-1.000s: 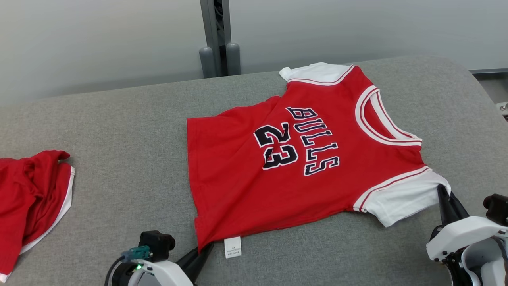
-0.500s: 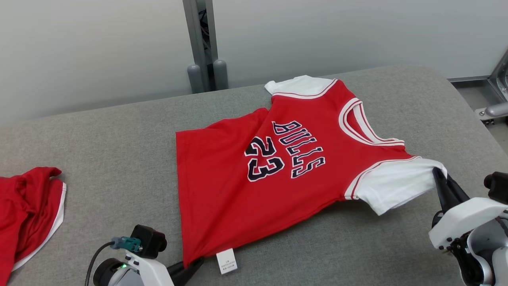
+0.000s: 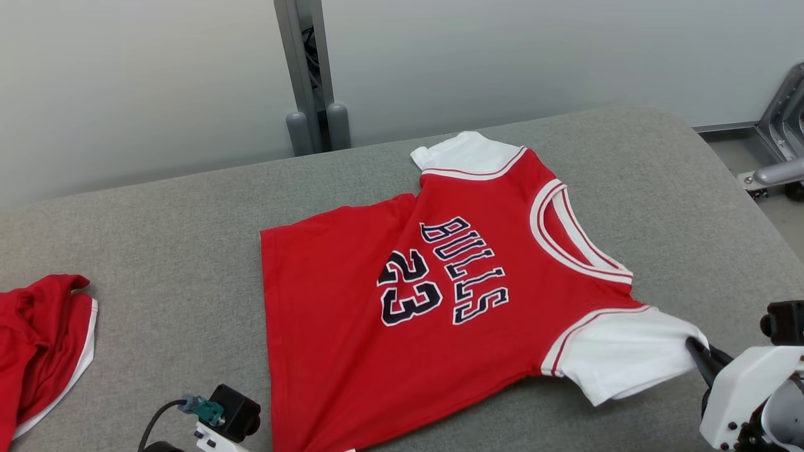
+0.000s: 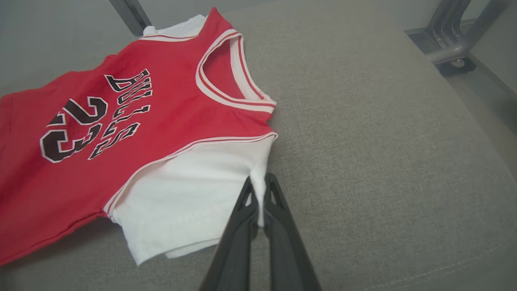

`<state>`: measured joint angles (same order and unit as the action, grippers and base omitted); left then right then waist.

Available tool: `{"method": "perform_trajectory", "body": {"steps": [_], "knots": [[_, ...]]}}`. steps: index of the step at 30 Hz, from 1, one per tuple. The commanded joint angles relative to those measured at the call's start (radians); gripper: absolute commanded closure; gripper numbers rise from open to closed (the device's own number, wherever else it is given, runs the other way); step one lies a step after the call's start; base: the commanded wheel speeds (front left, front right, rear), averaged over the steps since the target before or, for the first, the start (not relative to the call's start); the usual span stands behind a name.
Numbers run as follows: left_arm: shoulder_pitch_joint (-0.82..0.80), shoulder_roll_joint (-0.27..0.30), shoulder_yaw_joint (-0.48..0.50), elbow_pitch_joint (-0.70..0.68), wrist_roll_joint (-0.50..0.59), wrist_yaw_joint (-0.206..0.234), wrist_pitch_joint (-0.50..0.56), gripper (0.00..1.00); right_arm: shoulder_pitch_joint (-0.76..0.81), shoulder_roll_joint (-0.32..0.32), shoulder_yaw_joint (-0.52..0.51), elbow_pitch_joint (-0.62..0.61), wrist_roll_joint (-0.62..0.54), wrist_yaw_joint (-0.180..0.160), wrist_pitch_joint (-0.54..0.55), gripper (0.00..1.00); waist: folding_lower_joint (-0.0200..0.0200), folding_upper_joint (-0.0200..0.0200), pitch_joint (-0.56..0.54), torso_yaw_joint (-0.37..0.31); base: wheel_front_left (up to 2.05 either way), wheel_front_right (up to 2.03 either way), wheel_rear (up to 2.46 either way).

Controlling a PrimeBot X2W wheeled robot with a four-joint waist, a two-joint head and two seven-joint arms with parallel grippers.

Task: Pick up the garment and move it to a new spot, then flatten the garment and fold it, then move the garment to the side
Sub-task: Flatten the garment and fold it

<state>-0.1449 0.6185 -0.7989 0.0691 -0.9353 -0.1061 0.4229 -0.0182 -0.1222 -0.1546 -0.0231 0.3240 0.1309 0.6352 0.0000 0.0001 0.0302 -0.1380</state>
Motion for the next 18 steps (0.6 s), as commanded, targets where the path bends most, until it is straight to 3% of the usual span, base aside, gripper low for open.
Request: {"method": "perform_trajectory", "body": {"steps": [1,10,18], "knots": [[0.012,0.011,-0.002,-0.009,-0.003,0.005,0.007,1.0,0.017,-0.001,-0.003,-0.018,0.005,0.0,0.021,1.0,0.0,-0.0001,0.0,0.002,0.0,0.0,0.0],[0.066,0.055,-0.024,-0.084,-0.033,0.052,0.081,1.0,0.116,0.008,-0.026,-0.135,0.012,0.0,0.168,1.0,0.0,-0.0001,0.002,0.014,0.0,0.0,0.0],[0.098,0.033,0.027,-0.118,-0.125,0.07,0.059,1.0,0.104,0.022,-0.042,-0.168,0.019,0.0,0.153,1.0,0.0,-0.0001,0.012,0.022,0.0,0.0,0.0]]}}
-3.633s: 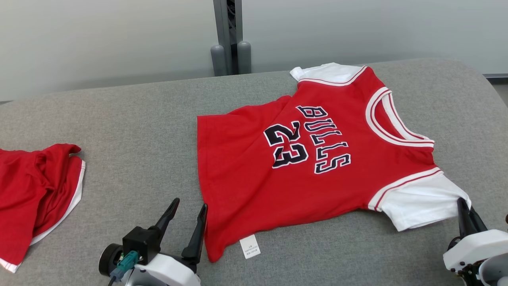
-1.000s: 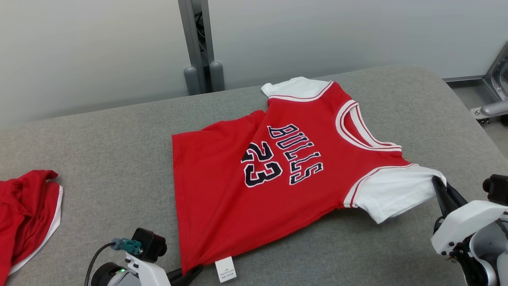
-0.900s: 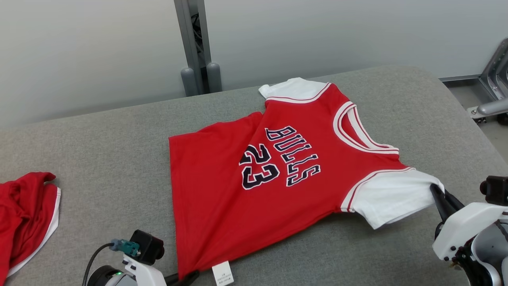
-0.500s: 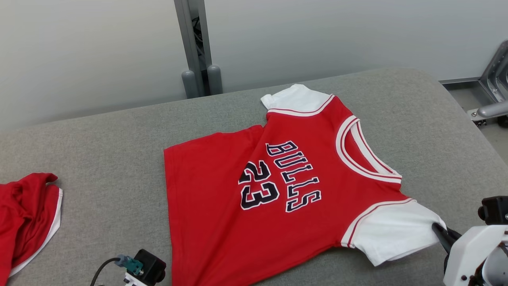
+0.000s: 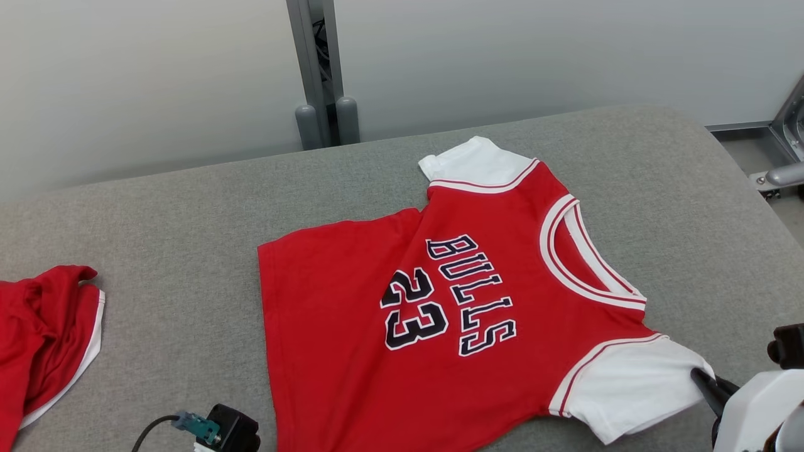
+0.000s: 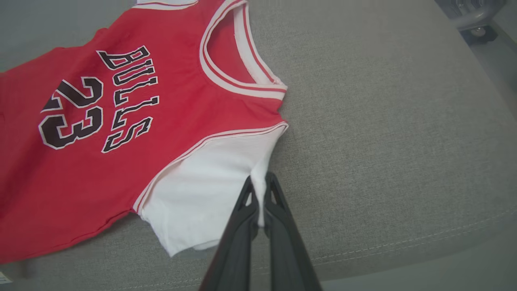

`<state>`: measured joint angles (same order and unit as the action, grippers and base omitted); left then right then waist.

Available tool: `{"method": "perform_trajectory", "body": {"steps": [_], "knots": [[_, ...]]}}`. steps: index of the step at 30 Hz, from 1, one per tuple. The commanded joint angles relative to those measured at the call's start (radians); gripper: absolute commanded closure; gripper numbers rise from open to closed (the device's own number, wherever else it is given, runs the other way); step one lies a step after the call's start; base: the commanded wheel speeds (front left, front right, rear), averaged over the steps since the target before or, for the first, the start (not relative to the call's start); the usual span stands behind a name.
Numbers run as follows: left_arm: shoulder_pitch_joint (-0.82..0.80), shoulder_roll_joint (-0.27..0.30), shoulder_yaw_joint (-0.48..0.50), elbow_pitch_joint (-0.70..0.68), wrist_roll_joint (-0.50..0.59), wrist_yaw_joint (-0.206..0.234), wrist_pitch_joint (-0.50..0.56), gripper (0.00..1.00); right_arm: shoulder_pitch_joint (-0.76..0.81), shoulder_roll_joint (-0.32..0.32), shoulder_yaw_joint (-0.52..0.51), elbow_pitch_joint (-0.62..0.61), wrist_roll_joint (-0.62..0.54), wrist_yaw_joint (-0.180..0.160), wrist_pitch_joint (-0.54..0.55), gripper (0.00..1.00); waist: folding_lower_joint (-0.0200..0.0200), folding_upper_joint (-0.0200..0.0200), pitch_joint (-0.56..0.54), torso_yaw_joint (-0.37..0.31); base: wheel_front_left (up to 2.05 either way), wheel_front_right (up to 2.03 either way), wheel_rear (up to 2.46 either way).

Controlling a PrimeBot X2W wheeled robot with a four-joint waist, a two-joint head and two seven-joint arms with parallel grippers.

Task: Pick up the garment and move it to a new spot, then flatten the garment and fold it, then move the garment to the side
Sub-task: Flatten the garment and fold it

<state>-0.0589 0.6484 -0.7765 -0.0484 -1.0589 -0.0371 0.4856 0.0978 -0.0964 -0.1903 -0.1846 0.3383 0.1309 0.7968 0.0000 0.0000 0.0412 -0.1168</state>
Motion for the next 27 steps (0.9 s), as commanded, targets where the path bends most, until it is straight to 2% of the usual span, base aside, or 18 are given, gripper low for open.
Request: {"method": "perform_trajectory", "body": {"steps": [1,11,20,27], "knots": [[0.011,-0.001,0.015,-0.002,-0.023,0.0,-0.007,1.0,-0.018,-0.004,-0.008,-0.005,0.004,0.0,-0.015,1.0,0.0,0.0,0.003,0.002,0.0,0.0,0.0],[0.002,-0.027,0.113,-0.033,-0.209,-0.032,-0.014,1.0,-0.109,-0.028,-0.041,0.049,0.017,0.0,-0.064,1.0,0.0,0.0,0.028,0.021,0.0,0.0,0.0],[-0.019,-0.073,0.204,-0.051,-0.396,-0.051,-0.004,1.0,-0.235,-0.054,-0.047,0.154,0.048,0.0,-0.096,1.0,0.0,0.0,0.072,0.055,0.0,0.0,0.0],[-0.052,-0.113,0.237,-0.037,-0.468,-0.048,-0.004,1.0,-0.338,-0.075,-0.021,0.262,0.053,0.0,-0.122,1.0,0.0,0.0,0.104,0.08,0.0,0.0,0.0]]}}
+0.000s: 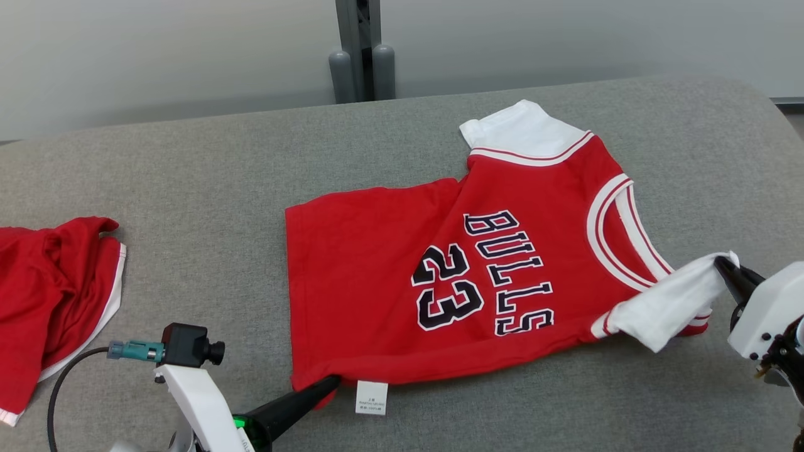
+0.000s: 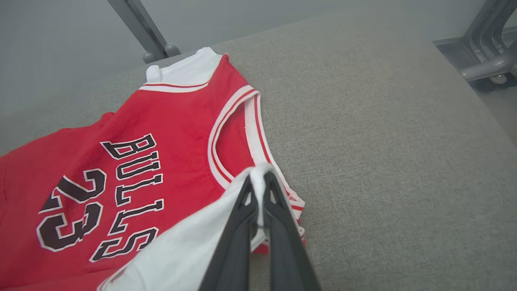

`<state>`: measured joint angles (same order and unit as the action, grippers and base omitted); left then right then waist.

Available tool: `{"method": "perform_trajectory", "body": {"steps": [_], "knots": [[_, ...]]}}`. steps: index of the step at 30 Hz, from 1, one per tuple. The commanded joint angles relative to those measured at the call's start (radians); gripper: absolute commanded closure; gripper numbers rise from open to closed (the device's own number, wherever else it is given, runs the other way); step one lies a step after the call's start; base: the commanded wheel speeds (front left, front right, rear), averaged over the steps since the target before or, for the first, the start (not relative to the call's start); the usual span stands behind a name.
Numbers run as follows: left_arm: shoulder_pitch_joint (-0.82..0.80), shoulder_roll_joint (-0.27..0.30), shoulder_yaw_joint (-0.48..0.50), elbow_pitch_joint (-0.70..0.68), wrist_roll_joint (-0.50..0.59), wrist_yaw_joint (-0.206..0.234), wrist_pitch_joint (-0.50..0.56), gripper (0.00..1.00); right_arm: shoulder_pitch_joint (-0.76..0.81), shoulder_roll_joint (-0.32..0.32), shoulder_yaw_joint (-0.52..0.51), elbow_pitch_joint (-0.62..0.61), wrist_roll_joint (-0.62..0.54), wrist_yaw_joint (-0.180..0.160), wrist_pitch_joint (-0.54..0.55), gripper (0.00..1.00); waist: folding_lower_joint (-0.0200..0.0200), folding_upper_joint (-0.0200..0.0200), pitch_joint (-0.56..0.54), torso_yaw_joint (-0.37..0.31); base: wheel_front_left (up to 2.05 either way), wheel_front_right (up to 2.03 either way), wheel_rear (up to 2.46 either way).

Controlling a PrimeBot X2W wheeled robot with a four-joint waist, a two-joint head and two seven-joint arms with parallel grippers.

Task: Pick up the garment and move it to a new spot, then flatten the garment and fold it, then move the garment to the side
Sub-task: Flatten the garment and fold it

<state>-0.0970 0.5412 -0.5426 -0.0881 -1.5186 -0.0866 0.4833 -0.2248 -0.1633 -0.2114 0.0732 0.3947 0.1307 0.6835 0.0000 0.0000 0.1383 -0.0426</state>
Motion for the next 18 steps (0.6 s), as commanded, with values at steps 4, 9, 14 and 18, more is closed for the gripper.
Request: {"method": "perform_trajectory", "body": {"steps": [4,9,14,18], "knots": [[-0.046,-0.028,0.013,0.024,-0.014,0.008,-0.008,1.0,-0.08,-0.026,0.021,0.069,0.007,0.0,-0.034,1.0,0.0,0.0,0.032,0.02,0.0,0.0,0.0],[-0.095,-0.052,0.006,0.06,0.012,0.026,-0.013,1.0,-0.162,-0.041,0.042,0.146,0.014,0.0,-0.066,1.0,0.0,0.0,0.076,0.034,0.0,0.0,0.0],[-0.145,-0.075,-0.008,0.097,0.041,0.026,-0.012,1.0,-0.228,-0.058,0.074,0.218,0.016,0.0,-0.104,1.0,0.0,0.0,0.118,0.044,0.0,0.0,0.0],[-0.177,-0.092,-0.016,0.129,0.067,0.025,-0.018,1.0,-0.267,-0.071,0.099,0.268,0.019,0.0,-0.136,1.0,0.0,0.0,0.143,0.049,0.0,0.0,0.0]]}}
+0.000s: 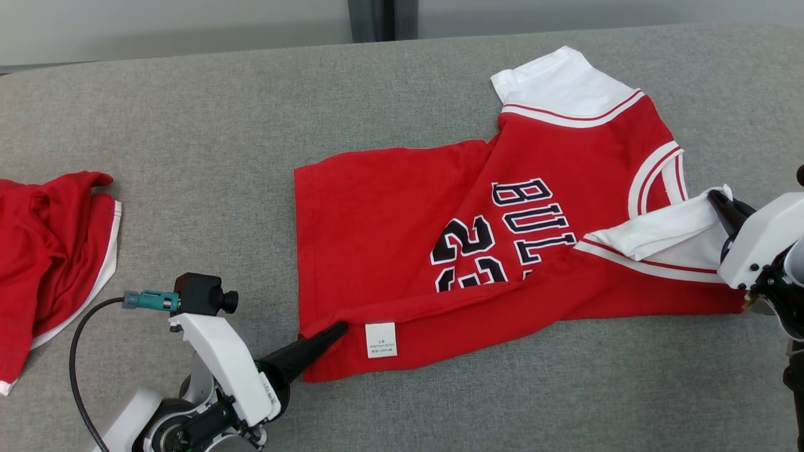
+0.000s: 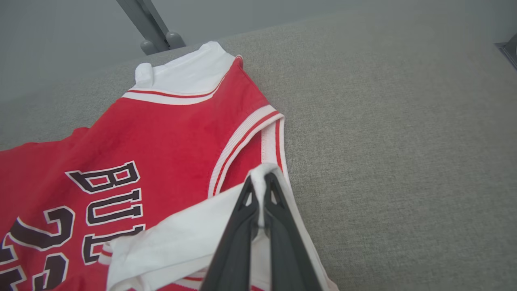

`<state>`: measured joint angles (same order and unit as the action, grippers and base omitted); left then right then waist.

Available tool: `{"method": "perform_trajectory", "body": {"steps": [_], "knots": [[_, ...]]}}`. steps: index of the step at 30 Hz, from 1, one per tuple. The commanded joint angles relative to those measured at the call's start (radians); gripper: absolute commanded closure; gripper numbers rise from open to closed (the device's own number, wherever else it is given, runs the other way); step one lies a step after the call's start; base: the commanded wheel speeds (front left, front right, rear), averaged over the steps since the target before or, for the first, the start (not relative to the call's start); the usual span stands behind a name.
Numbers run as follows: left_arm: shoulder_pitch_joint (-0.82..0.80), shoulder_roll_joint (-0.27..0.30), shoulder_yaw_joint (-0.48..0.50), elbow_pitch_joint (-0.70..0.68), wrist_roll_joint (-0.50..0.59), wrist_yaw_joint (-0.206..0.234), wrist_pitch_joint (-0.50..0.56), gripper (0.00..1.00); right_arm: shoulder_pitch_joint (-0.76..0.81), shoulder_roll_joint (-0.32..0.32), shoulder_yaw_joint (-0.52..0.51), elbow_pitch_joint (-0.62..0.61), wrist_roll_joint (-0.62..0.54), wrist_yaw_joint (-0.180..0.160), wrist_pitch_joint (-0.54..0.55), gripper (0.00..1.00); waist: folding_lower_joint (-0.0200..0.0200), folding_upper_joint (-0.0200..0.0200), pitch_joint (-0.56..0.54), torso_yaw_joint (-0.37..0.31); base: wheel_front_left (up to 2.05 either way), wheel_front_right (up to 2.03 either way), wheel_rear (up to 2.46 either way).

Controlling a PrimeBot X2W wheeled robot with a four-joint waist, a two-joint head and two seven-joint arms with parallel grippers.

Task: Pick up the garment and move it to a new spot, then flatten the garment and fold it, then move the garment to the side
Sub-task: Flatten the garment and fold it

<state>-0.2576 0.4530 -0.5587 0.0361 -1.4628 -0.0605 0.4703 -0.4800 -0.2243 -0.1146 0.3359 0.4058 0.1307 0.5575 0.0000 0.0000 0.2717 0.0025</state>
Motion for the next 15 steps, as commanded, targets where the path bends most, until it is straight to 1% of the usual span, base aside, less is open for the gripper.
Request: {"method": "perform_trajectory", "body": {"steps": [1,8,15], "knots": [[-0.024,-0.007,0.0,0.012,0.015,-0.003,-0.007,1.0,-0.021,-0.012,0.008,0.017,0.01,0.0,-0.019,1.0,0.0,0.0,0.014,0.004,0.0,0.0,0.0],[-0.059,-0.037,0.014,0.067,0.046,-0.011,-0.061,1.0,-0.058,-0.031,0.052,0.075,0.025,0.0,-0.07,1.0,0.0,0.0,0.036,0.006,0.0,0.0,0.0],[-0.085,-0.06,0.017,0.104,0.066,-0.022,-0.09,1.0,-0.079,-0.048,0.082,0.111,0.041,0.0,-0.106,1.0,0.0,0.0,0.049,0.008,0.0,0.0,0.0]]}}
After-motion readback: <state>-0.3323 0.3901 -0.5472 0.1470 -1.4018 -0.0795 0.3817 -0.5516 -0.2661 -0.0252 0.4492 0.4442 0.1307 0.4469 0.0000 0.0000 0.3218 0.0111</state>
